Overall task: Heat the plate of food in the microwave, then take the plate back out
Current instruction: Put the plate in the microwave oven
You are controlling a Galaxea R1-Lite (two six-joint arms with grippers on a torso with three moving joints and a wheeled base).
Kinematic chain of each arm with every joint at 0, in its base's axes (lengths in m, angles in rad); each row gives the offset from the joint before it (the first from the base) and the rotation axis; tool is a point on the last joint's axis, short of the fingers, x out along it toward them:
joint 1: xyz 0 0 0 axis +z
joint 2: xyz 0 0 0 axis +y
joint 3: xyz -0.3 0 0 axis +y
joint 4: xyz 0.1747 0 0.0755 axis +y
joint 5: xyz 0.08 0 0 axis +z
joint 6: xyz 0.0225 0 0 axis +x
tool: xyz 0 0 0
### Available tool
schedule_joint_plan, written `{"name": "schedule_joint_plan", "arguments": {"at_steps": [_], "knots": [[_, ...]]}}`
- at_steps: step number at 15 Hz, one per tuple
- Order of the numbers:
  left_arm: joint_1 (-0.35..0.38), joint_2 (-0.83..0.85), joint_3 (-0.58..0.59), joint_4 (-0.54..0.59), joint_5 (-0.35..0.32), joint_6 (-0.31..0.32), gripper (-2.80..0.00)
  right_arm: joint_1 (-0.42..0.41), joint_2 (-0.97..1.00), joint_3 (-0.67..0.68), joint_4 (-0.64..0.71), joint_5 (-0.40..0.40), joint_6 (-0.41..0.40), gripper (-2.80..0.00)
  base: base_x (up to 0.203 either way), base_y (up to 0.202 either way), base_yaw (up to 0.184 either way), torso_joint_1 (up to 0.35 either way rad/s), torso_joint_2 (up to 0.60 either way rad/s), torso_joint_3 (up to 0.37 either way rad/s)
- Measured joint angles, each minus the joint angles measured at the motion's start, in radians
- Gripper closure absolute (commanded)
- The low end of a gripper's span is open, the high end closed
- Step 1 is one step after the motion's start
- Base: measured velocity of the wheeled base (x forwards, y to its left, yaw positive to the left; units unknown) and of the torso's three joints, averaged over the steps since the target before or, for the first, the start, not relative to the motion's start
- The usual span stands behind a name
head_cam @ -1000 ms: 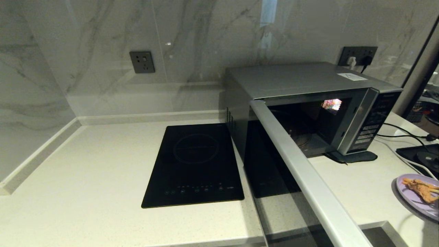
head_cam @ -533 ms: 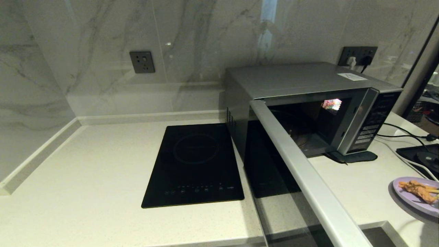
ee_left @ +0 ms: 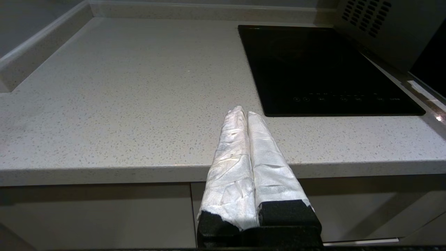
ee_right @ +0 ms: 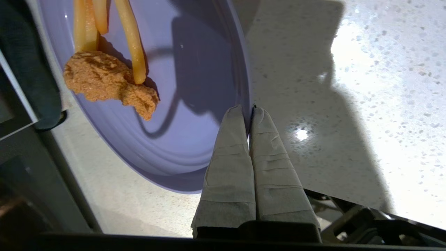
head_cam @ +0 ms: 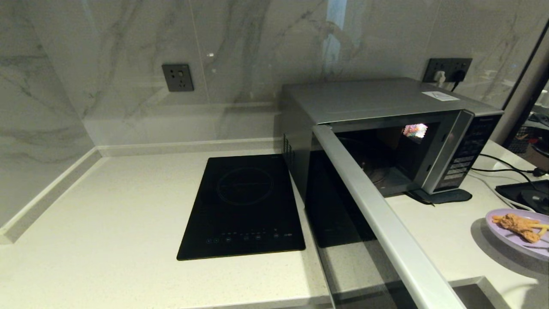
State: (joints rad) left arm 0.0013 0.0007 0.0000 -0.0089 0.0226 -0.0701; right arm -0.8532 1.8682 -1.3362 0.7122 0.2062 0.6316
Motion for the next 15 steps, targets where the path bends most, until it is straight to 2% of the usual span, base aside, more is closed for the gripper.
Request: {"name": "schedule_joint_plan", "arguments": {"at_steps": [8, 11, 15], "knots": [[0.000, 0.000, 0.000, 0.000, 0.000, 0.000, 0.00, 0.062, -0.085, 0.056, -0.066, 0.167, 0.000, 0.00, 0.000, 0.000, 0.000, 0.000, 0.00, 0.000], [0.000, 0.000, 0.000, 0.000, 0.000, 0.000, 0.00, 0.145, -0.127, 0.085, -0.125, 0.172, 0.018, 0.00, 0.000, 0.000, 0.000, 0.000, 0.00, 0.000], [0.000, 0.000, 0.000, 0.000, 0.000, 0.000, 0.00, 0.286, -0.191, 0.103, -0.180, 0.166, 0.092, 0.00, 0.000, 0.000, 0.000, 0.000, 0.00, 0.000]]}}
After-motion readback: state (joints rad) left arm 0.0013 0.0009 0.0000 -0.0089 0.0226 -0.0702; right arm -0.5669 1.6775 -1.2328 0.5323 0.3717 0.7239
